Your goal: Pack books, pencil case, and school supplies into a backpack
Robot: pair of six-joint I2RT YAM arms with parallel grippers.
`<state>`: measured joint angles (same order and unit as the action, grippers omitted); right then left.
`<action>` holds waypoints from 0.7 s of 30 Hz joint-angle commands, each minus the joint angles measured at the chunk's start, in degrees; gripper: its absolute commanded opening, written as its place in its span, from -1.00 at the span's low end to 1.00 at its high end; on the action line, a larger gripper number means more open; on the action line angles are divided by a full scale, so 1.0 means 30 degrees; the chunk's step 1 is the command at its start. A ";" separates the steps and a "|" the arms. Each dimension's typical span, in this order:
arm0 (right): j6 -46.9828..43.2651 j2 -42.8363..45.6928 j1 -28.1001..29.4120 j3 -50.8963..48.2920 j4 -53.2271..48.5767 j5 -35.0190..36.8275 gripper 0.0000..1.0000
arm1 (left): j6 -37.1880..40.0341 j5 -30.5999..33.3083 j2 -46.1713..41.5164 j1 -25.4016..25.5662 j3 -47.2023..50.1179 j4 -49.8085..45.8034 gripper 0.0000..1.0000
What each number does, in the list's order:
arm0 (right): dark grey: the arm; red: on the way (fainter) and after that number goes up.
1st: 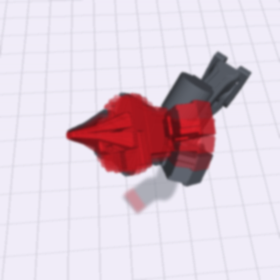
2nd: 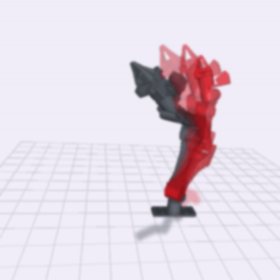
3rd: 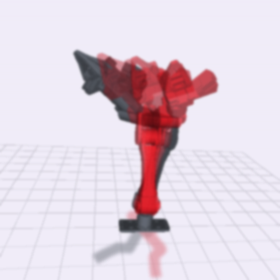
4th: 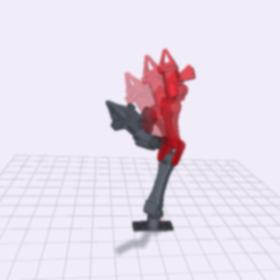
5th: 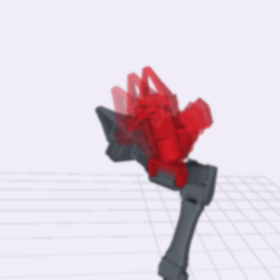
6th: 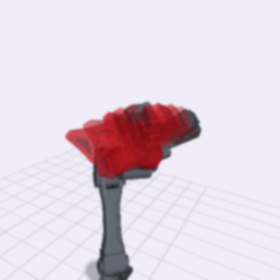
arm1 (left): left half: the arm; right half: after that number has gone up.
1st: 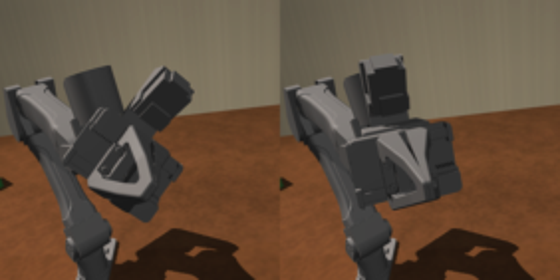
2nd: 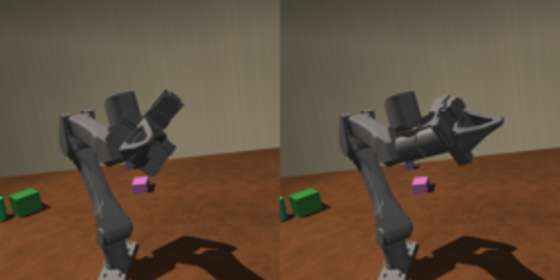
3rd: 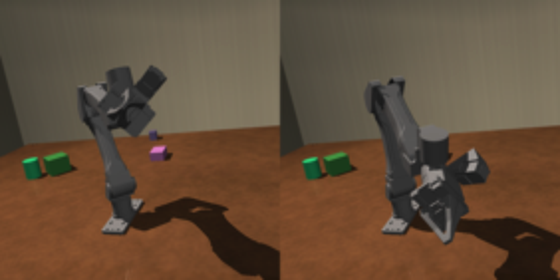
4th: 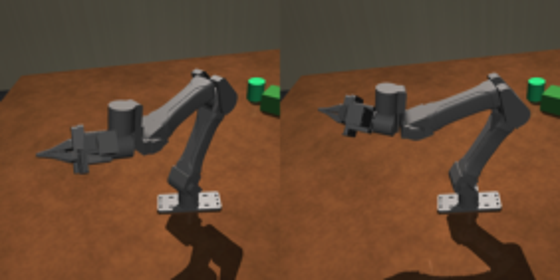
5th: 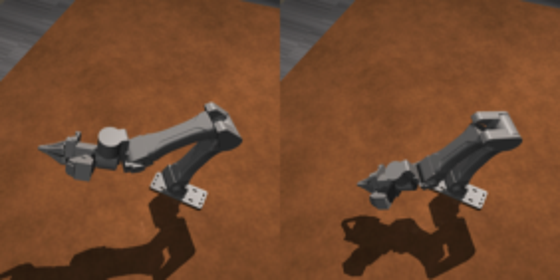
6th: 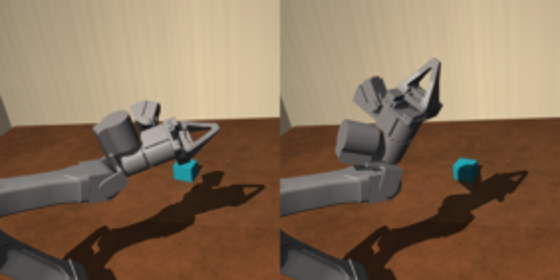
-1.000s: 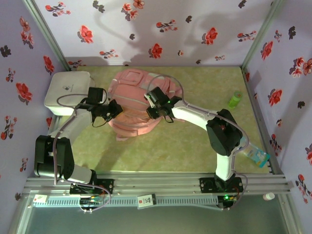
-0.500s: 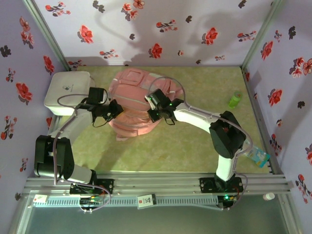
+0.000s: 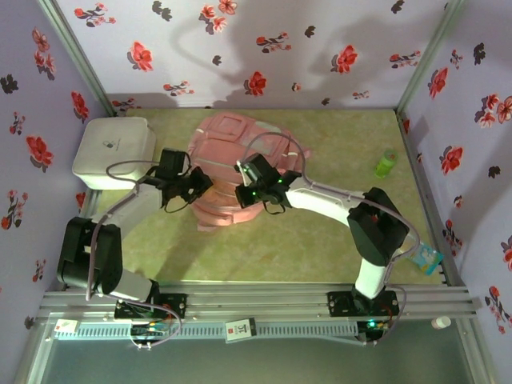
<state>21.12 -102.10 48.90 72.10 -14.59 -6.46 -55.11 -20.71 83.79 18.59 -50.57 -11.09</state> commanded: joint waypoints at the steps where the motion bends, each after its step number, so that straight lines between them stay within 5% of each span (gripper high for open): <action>1: 0.1486 0.0071 0.0647 0.0077 0.0953 -0.0264 -0.66 | -0.0654 -0.0194 0.0273 0.0571 0.0068 0.2213 -1.00; 10: 0.1514 0.4849 0.0449 -0.4442 0.3910 0.2826 -0.08 | 0.2402 0.0478 -0.3072 0.0966 0.0164 -0.0427 -0.18; 21: 0.5718 0.6736 -0.1584 -0.6073 0.5155 0.5121 0.26 | 0.6203 0.3986 -0.2782 0.4550 -0.2278 -0.3446 0.06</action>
<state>32.75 -83.15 46.06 54.81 -0.80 6.33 -41.69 -13.19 73.84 29.78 -54.04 -18.06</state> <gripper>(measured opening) 0.628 0.530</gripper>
